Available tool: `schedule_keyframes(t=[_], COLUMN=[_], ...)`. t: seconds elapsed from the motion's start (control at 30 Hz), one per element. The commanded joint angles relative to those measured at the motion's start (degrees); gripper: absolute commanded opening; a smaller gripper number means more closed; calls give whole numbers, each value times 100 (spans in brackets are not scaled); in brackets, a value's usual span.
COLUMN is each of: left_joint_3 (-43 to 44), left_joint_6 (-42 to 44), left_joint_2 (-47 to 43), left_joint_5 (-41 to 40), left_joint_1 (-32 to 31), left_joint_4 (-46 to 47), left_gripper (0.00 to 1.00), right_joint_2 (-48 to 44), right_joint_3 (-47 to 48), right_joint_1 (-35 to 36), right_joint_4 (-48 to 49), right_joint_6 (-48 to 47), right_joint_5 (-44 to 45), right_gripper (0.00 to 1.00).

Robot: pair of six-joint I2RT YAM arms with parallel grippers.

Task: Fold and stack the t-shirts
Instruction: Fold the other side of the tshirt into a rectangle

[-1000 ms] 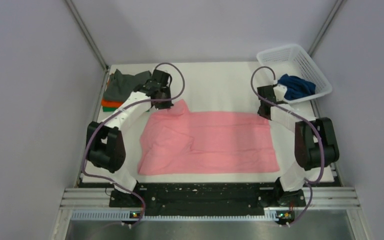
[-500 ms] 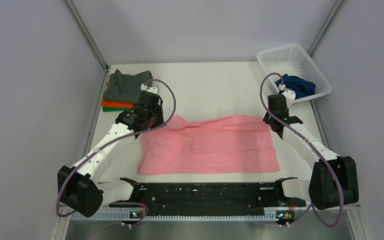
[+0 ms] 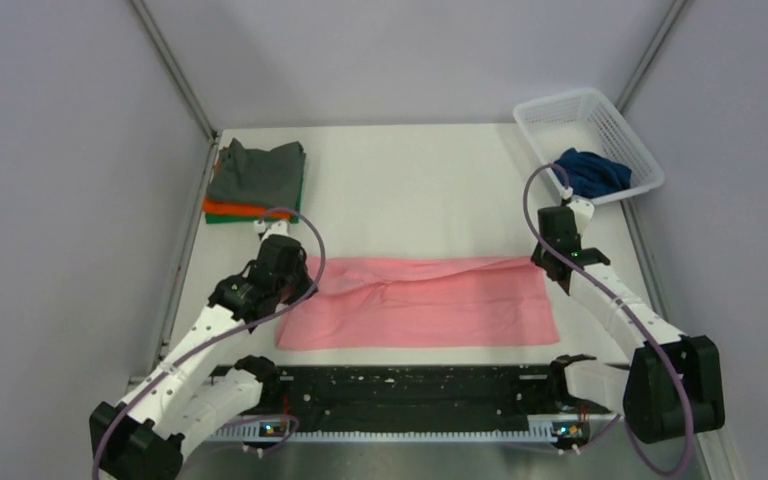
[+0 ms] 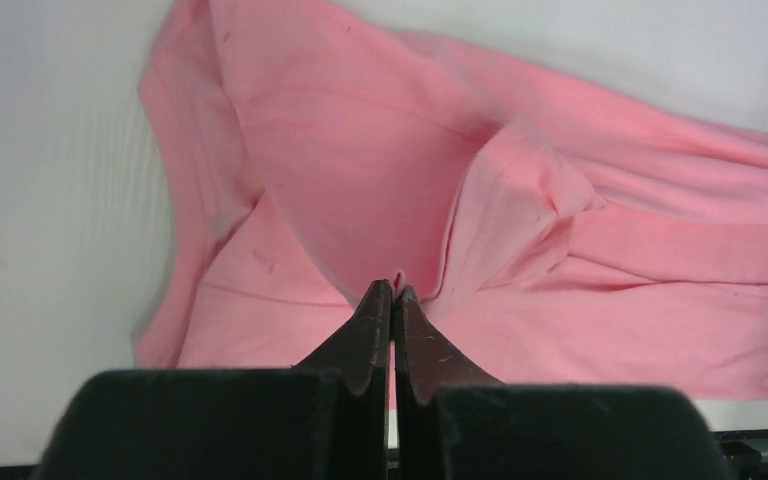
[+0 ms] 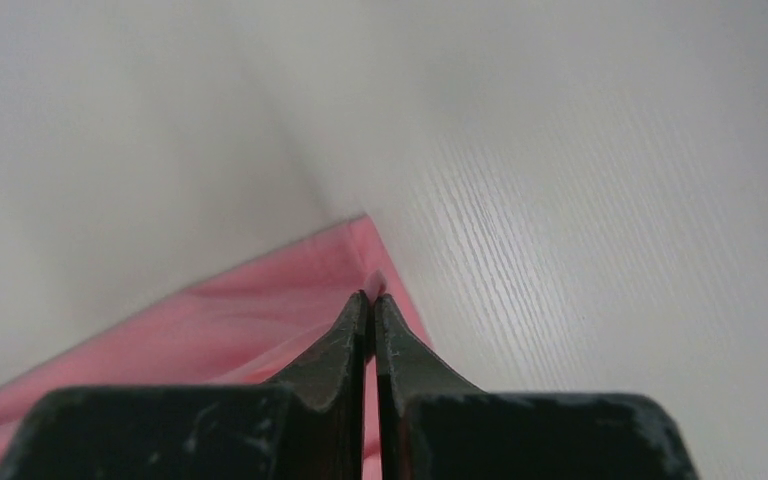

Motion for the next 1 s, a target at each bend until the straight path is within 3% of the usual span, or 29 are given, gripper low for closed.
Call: schedule_keyframes(t=[0.0,0.03,0.1,0.2,0.27,0.33,0.47,0.63,0.77,0.97], left_joint_3=[-592,-722,-921,-990,-876,-701,-377,222,633,448], left_joint_6=[-908,-1081,-1327,-1469,-1425,-1257,-808,-589,-499,-569], left_joint_2=[-346,-432,-594,-744,-768,-667,127,1942,2989,3346], left_joint_5=[81,109,221,492,624,690,999,1494,1501,1657], left_joint_1=[-30,-28,-34,-37,-40,-34,-40,-91,-251,-581], left_joint_4=[-367,-477,-663,-768,-741,-543,500,1517,1539,1761], left_gripper=[0,2,23,42,65,98,99,99,99,99], right_joint_2=[-345,-383,-443,-601,-820,-1057,-1428,-1197,-999,-1117], right_joint_3=[-284,-348,-439,-397,-331,-308,-558,-827,-793,-807], right_joint_1=[-13,-11,-8,-10,-9,-10,-5,-8,-11,-5], right_joint_4=[-177,-244,-477,-831,-991,-903,-44,734,601,530], right_joint_6=[116,171,356,559,707,690,299,141,67,2], right_joint_5=[94,100,231,368,369,121,-1324,-2897,-2872,-2663], right_gripper=[6,10,35,60,77,90,93,93,93,93])
